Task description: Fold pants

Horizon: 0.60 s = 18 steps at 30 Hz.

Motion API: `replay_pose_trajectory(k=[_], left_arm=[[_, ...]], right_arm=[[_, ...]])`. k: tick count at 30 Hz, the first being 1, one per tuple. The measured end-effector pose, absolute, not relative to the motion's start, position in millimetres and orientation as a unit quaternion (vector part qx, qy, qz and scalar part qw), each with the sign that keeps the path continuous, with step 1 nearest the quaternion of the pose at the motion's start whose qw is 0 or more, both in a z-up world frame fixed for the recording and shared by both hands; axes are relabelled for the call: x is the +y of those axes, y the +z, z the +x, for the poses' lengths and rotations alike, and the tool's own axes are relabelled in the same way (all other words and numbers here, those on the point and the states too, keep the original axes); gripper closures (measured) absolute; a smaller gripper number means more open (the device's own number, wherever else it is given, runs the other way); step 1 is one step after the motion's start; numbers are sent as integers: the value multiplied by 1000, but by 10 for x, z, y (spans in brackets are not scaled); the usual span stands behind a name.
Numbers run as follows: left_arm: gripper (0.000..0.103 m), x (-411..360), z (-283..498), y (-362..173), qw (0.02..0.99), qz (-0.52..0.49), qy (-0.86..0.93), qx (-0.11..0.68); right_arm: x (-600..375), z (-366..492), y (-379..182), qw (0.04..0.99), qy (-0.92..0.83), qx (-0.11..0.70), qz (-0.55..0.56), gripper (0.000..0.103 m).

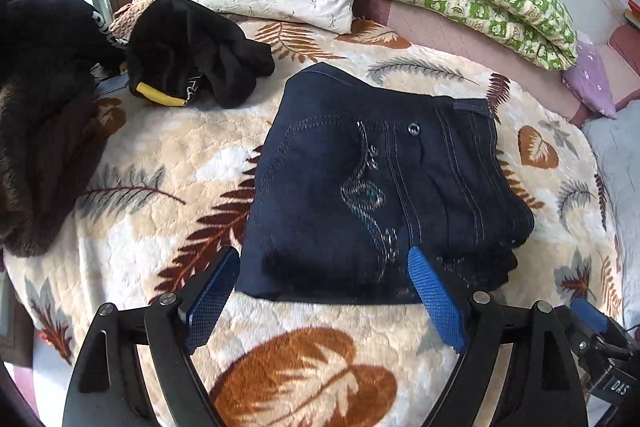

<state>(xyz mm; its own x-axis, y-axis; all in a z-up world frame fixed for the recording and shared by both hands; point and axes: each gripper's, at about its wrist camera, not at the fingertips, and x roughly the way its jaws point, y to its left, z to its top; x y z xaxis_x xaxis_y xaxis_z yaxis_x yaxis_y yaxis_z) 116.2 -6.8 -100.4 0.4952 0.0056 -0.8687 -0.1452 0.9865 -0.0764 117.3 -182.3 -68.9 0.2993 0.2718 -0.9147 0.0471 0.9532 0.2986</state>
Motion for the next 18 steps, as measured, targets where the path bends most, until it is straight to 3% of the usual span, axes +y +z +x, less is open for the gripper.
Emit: replay_pose_trajectory(k=[4,18], left_arm=[[15,-247,752,-937,865,-52,68,494],[15,-708,119,-865,881,-2,61,469]], right_arm=[[-1807,955,-791,772,57,627,84,0],[-1800,244,-424,839,35,538,70,0]])
